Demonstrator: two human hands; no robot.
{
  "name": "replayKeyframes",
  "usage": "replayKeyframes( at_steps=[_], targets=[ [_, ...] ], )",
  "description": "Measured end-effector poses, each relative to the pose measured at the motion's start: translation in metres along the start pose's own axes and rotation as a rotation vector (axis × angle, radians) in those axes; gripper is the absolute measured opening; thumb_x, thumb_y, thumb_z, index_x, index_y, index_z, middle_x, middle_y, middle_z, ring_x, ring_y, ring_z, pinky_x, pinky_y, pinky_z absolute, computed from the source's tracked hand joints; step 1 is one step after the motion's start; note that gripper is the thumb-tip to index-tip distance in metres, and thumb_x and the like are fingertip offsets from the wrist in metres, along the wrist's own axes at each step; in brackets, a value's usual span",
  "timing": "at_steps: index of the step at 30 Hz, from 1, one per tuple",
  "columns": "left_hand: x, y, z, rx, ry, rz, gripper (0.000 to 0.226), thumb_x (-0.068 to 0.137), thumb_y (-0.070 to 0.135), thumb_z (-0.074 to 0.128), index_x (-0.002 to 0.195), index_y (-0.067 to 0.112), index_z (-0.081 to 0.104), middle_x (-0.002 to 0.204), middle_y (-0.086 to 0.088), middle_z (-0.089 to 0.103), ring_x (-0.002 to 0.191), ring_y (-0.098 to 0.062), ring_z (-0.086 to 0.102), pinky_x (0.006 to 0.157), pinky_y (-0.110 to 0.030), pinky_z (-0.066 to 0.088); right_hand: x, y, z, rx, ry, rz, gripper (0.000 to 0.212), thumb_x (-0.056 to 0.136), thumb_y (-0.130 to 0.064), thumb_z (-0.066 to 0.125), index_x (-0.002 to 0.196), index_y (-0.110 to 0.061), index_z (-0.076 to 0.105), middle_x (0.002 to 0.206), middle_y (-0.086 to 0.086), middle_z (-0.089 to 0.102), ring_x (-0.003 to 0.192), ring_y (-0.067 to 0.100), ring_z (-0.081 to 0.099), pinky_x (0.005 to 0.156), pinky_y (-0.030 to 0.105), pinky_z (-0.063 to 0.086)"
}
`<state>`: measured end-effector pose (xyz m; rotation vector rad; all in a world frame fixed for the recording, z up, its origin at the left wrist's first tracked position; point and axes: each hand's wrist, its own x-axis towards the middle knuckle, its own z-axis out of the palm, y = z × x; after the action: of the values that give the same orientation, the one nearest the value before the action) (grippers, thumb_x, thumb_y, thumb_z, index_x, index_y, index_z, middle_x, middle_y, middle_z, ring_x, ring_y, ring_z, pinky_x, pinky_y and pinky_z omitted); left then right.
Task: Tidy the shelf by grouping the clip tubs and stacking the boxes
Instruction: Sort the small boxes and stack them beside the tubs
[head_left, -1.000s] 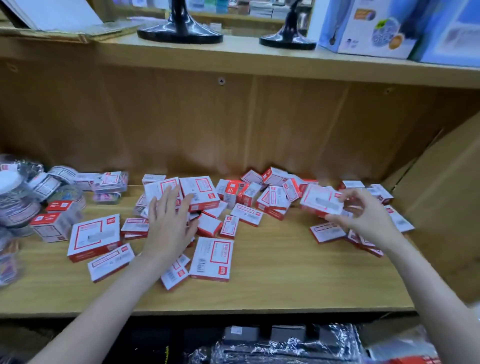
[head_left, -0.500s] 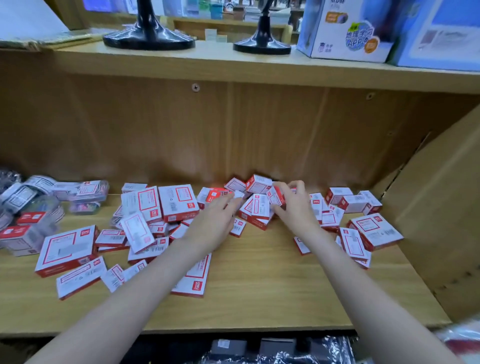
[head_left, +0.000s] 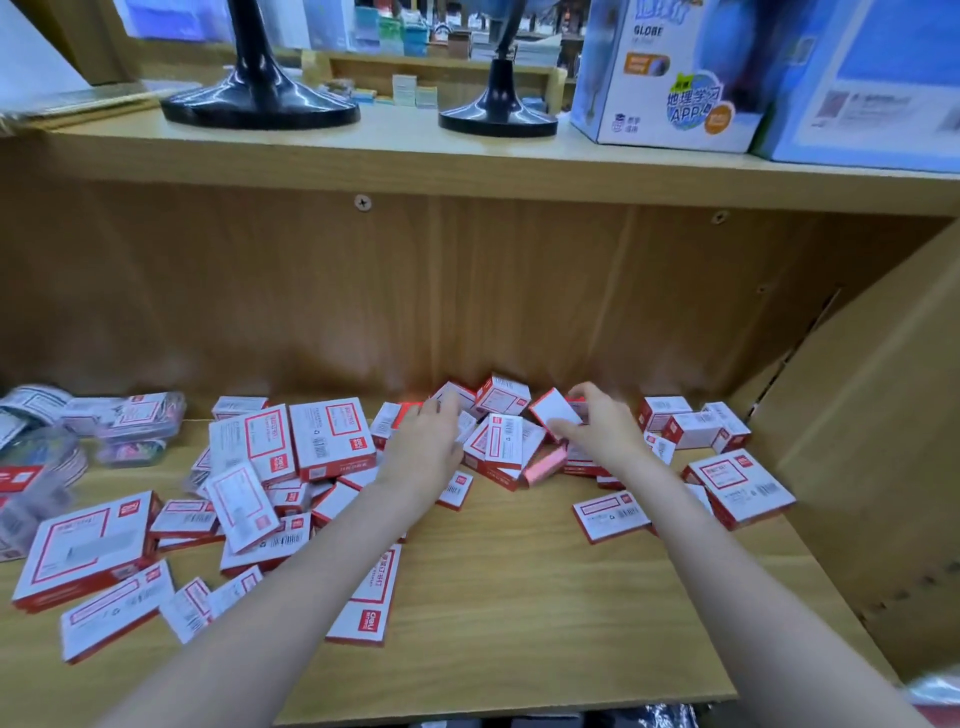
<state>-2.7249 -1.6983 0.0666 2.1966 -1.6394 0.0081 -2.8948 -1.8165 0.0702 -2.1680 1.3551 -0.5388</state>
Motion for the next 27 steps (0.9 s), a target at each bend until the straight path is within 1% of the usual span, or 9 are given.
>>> replayKeyframes(
  at_steps=[4,7,9,11,14,19,23,25,27],
  targets=[
    [-0.011,-0.004,-0.02,-0.34,0.118,-0.064,0.025,0.087,0.014,0.058,0.099,0.019,0.038,0.099,0.0,0.055,0.086,-0.017,0.053,0.062,-0.02,0.036,0.004,0.0,0.012,0.003,0.11,-0.019,0.043,0.078,-0.015,0.071,0.116,-0.008,0.053,0.113,0.009,0.058,0.097,0.023,0.056,0.076,0.023,0.036],
    [-0.019,-0.011,-0.032,-0.45,0.086,-0.076,0.029,0.088,0.015,0.059,0.106,0.022,0.037,0.106,0.004,0.054,0.08,-0.012,0.056,0.068,-0.025,0.044,0.0,0.007,-0.008,0.044,0.171,-0.046,0.033,0.079,-0.015,0.071,0.108,-0.008,0.058,0.106,0.009,0.054,0.094,0.022,0.054,0.077,0.024,0.036],
    [-0.023,-0.014,-0.035,-0.433,0.019,-0.056,0.033,0.088,0.015,0.058,0.113,0.021,0.037,0.107,0.007,0.052,0.079,-0.008,0.056,0.069,-0.026,0.046,-0.003,0.016,-0.029,-0.038,0.098,-0.092,0.025,0.08,-0.011,0.069,0.102,-0.011,0.057,0.113,0.008,0.049,0.096,0.019,0.051,0.082,0.023,0.038],
    [-0.025,-0.012,-0.033,-0.397,-0.059,-0.024,0.036,0.088,0.013,0.057,0.116,0.02,0.036,0.105,0.009,0.05,0.078,-0.008,0.054,0.067,-0.025,0.044,-0.003,0.026,-0.044,-0.184,-0.04,-0.136,0.023,0.079,-0.01,0.069,0.098,-0.012,0.057,0.13,0.005,0.042,0.111,0.019,0.048,0.089,0.02,0.033],
    [-0.026,-0.004,-0.027,-0.397,-0.131,0.013,0.036,0.087,0.01,0.057,0.115,0.021,0.037,0.104,0.009,0.049,0.084,-0.012,0.053,0.073,-0.027,0.042,-0.001,0.03,-0.042,-0.182,-0.208,-0.153,0.025,0.08,-0.019,0.07,0.1,-0.013,0.057,0.146,0.0,0.034,0.129,0.019,0.038,0.1,0.024,0.028],
    [-0.026,0.002,-0.022,-0.407,-0.158,0.047,0.037,0.088,0.012,0.059,0.117,0.021,0.038,0.107,0.009,0.047,0.096,-0.012,0.054,0.078,-0.025,0.044,-0.003,0.023,-0.025,-0.209,-0.166,-0.235,0.035,0.083,-0.024,0.067,0.113,-0.011,0.058,0.148,0.002,0.032,0.134,0.02,0.03,0.105,0.029,0.025],
    [-0.029,-0.001,-0.022,-0.446,-0.13,0.093,0.036,0.087,0.013,0.06,0.109,0.029,0.036,0.106,0.01,0.049,0.094,-0.01,0.055,0.079,-0.027,0.047,-0.008,0.029,-0.052,-0.142,0.056,-0.132,0.034,0.083,-0.02,0.067,0.113,-0.008,0.058,0.135,0.007,0.043,0.118,0.021,0.045,0.09,0.024,0.032],
    [-0.03,0.0,-0.018,-0.465,-0.132,0.106,0.036,0.086,0.015,0.06,0.107,0.031,0.035,0.107,0.01,0.051,0.094,-0.01,0.055,0.079,-0.027,0.047,-0.014,0.035,-0.071,-0.127,0.045,-0.07,0.037,0.083,-0.02,0.067,0.116,-0.007,0.056,0.13,0.007,0.045,0.107,0.019,0.049,0.084,0.021,0.033],
    [-0.032,0.006,-0.012,-0.499,-0.13,0.115,0.035,0.086,0.017,0.06,0.107,0.031,0.037,0.104,0.015,0.051,0.093,-0.012,0.056,0.081,-0.034,0.048,-0.024,0.042,-0.084,-0.127,-0.062,-0.054,0.038,0.081,-0.02,0.069,0.115,-0.009,0.057,0.128,0.005,0.044,0.103,0.018,0.049,0.086,0.024,0.037]
  ],
)
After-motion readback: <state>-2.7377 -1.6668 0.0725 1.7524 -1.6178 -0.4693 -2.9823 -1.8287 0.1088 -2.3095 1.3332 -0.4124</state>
